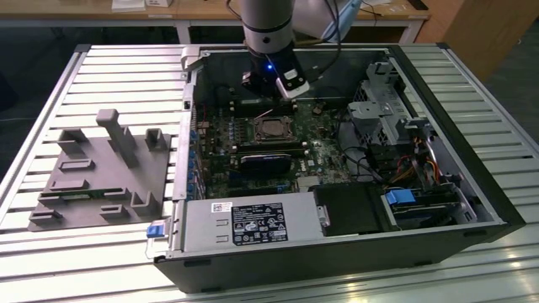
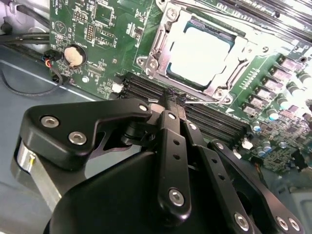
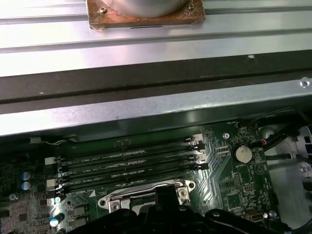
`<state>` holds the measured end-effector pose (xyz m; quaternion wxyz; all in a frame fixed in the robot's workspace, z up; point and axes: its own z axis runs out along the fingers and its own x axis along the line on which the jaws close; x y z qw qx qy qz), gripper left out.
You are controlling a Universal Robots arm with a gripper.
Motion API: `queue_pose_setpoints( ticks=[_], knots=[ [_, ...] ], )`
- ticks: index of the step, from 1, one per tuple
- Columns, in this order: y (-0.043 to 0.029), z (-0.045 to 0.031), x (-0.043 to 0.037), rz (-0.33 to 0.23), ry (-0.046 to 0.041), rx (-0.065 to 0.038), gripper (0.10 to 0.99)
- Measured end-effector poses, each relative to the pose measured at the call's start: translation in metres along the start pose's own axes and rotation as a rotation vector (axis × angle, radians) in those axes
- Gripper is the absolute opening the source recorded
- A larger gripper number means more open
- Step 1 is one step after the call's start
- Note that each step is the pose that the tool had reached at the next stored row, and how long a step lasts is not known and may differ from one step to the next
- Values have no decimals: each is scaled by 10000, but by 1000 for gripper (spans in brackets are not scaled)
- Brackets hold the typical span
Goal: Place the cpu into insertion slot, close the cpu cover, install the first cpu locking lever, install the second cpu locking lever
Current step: 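Install the first cpu locking lever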
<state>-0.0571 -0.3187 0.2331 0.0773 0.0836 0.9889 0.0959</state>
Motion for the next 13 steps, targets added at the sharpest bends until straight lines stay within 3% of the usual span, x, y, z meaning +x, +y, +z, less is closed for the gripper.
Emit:
queue_pose_setpoints(
  ticks=[13],
  knots=[
    [94, 93, 38, 160, -107, 148, 102]
  ],
)
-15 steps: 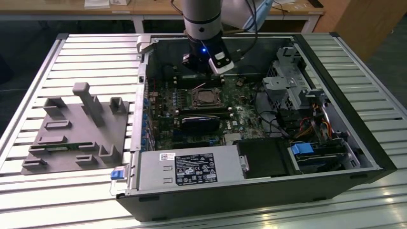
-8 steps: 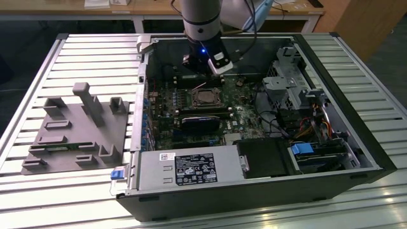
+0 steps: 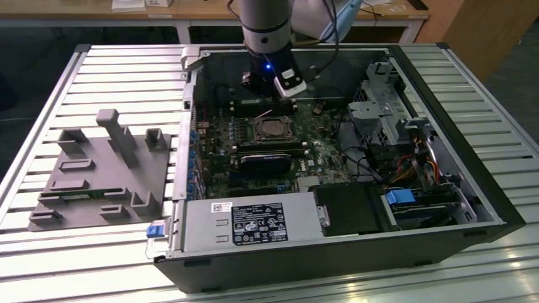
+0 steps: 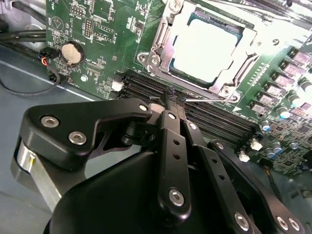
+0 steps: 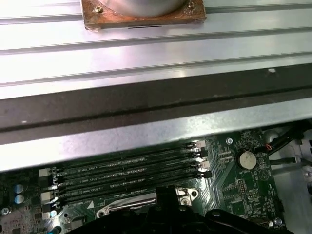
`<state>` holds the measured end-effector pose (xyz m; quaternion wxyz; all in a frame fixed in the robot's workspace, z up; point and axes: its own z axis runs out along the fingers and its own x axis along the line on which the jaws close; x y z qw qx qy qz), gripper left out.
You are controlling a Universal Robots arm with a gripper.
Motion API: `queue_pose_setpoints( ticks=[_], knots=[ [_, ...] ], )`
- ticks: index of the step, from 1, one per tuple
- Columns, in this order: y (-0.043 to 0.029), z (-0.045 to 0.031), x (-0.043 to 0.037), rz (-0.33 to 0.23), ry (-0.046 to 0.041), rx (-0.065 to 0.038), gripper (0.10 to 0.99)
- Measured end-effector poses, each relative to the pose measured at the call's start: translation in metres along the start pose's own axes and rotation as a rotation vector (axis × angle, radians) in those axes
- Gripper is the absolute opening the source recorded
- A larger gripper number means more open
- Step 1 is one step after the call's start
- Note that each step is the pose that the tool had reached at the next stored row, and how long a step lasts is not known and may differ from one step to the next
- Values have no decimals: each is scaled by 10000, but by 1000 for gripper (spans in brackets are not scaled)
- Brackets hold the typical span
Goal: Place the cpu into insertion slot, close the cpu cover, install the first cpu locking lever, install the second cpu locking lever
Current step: 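Install the first cpu locking lever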
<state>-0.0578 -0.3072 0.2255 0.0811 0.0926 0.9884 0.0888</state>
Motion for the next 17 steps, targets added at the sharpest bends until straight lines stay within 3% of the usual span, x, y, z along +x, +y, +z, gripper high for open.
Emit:
queue_pose_setpoints(
  ticks=[10, 17],
  knots=[
    [4, 45, 31, 483, -127, 73, 102],
    [-12, 64, 96, 500, -458, 8, 102]
  ],
)
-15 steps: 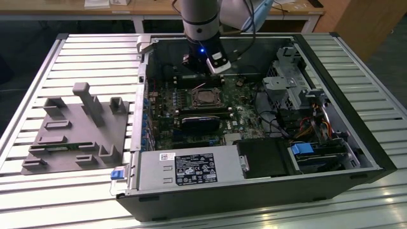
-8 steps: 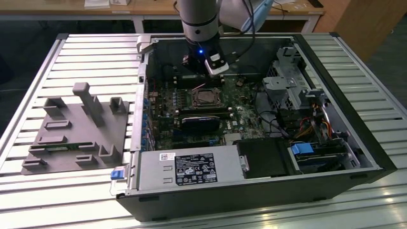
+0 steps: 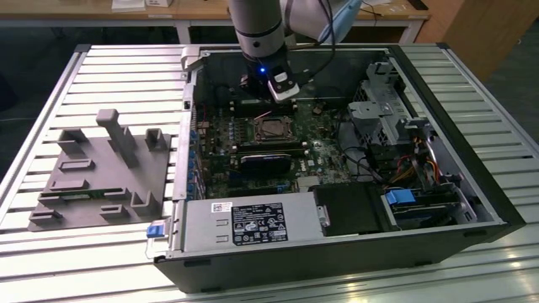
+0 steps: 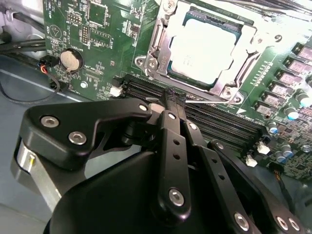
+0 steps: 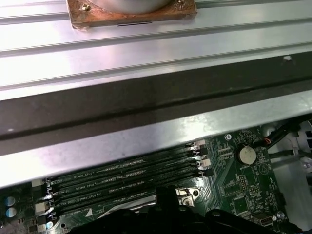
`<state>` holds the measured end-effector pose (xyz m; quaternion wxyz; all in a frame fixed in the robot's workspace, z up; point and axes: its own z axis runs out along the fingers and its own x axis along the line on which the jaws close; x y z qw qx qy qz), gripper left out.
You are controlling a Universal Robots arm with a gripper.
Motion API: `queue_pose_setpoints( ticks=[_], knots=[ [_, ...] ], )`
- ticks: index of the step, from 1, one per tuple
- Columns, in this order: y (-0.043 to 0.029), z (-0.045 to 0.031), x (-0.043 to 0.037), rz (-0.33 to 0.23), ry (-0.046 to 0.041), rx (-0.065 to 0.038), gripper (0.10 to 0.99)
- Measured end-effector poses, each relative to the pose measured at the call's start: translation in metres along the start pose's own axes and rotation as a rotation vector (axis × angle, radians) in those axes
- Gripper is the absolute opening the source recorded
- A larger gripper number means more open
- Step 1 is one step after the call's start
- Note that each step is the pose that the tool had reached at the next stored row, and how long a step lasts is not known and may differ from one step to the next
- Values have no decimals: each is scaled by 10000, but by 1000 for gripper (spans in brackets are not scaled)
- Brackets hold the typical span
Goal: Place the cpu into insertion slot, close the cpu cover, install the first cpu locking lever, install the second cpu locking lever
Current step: 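Install the first cpu locking lever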
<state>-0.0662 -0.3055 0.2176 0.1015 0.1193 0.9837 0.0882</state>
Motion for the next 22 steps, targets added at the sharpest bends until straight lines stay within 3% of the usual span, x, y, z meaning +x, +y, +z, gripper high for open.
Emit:
queue_pose_setpoints(
  ticks=[2, 8, 15, 22],
  knots=[
    [-3, 2, 13, 4, -49, -10, 102],
    [5, 14, 22, 2, -85, -17, 102],
    [-3, 43, 41, -35, -348, -86, 102],
    [21, 60, 58, 2, -369, -81, 102]
  ],
)
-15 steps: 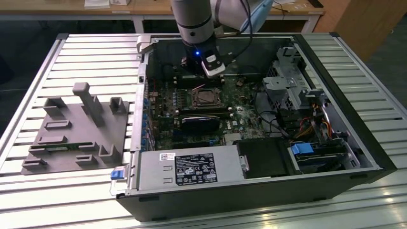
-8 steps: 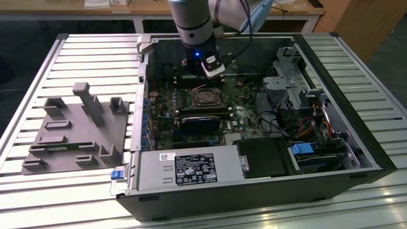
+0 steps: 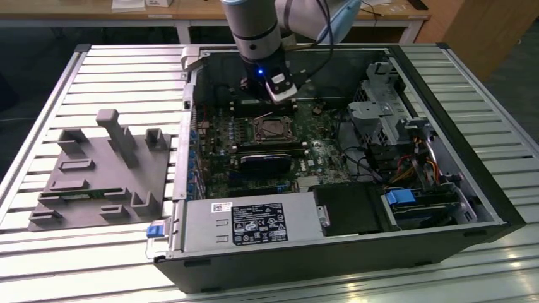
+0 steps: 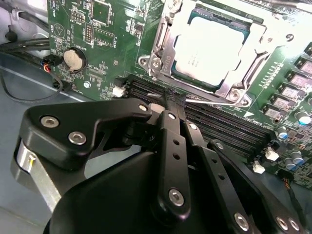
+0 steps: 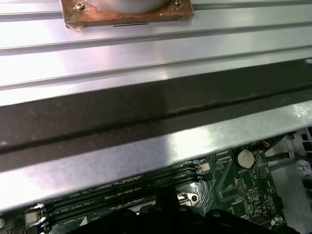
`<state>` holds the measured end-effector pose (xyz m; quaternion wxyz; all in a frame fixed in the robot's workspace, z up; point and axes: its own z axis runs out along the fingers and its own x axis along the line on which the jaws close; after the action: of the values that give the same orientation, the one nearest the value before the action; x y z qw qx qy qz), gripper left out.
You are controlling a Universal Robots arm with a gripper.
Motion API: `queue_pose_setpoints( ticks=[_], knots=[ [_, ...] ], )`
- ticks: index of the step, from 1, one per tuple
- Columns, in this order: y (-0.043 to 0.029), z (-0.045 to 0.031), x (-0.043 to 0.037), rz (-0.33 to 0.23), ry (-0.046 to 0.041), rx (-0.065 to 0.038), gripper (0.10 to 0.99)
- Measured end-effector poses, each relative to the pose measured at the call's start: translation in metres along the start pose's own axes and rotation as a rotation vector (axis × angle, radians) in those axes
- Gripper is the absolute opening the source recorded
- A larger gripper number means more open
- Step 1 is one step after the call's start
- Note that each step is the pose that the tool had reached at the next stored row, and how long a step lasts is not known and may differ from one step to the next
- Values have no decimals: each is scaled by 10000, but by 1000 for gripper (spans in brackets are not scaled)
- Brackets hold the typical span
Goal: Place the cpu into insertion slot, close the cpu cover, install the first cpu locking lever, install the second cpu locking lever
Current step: 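Install the first cpu locking lever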
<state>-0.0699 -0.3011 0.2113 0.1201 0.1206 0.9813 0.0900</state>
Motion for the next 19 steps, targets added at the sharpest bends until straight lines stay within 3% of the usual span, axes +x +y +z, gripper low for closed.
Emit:
queue_pose_setpoints(
  ticks=[19],
  knots=[
    [29, 56, 31, 205, -67, 84, 102]
  ],
)
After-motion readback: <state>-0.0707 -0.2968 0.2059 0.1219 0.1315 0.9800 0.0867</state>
